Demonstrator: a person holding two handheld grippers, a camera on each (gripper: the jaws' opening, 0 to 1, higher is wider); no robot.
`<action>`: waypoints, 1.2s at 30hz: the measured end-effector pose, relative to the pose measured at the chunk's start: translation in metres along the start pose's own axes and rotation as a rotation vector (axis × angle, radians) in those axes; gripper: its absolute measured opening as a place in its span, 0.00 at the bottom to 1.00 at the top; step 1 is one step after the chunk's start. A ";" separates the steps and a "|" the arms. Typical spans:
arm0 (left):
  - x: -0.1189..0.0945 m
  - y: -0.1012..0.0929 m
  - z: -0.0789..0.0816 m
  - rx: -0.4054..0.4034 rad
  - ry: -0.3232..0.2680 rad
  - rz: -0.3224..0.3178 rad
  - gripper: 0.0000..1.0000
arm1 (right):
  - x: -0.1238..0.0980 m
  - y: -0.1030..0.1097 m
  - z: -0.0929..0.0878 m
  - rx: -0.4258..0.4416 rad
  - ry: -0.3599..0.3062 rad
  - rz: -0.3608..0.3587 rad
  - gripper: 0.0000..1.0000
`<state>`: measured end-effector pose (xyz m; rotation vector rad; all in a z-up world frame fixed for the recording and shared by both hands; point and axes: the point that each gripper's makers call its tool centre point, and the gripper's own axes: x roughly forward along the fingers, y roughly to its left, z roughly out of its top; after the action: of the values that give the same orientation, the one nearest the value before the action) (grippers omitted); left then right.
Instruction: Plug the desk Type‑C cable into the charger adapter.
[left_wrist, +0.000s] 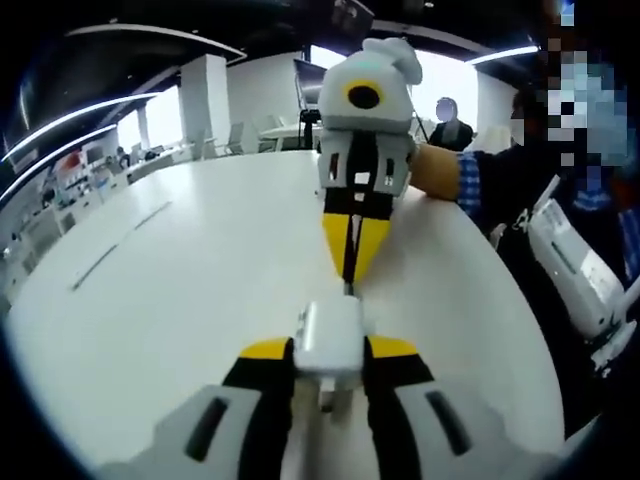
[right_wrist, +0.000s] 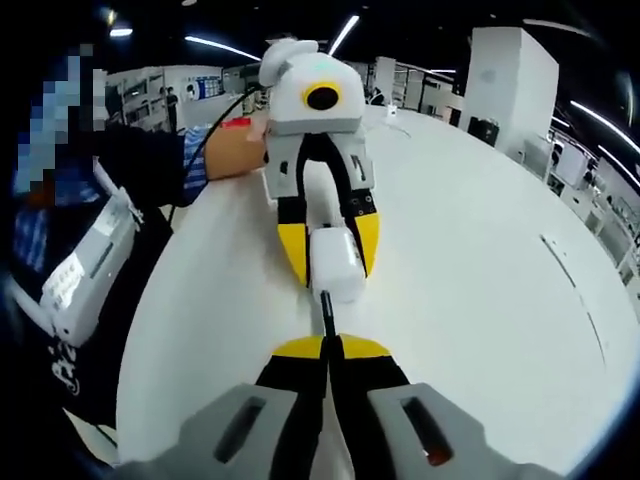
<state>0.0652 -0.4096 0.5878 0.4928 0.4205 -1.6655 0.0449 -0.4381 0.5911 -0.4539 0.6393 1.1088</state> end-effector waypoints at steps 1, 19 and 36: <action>0.000 0.000 -0.001 -0.004 0.000 0.001 0.26 | 0.000 0.000 0.000 0.002 -0.001 -0.001 0.01; -0.005 0.001 -0.005 -0.023 0.011 0.012 0.26 | 0.015 -0.002 -0.002 -0.003 0.017 -0.016 0.01; -0.008 0.004 -0.006 0.008 0.001 0.007 0.26 | 0.012 -0.004 0.008 -0.270 -0.077 -0.025 0.13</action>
<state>0.0711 -0.4001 0.5868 0.5007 0.4119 -1.6609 0.0539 -0.4266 0.5889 -0.6457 0.4163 1.1882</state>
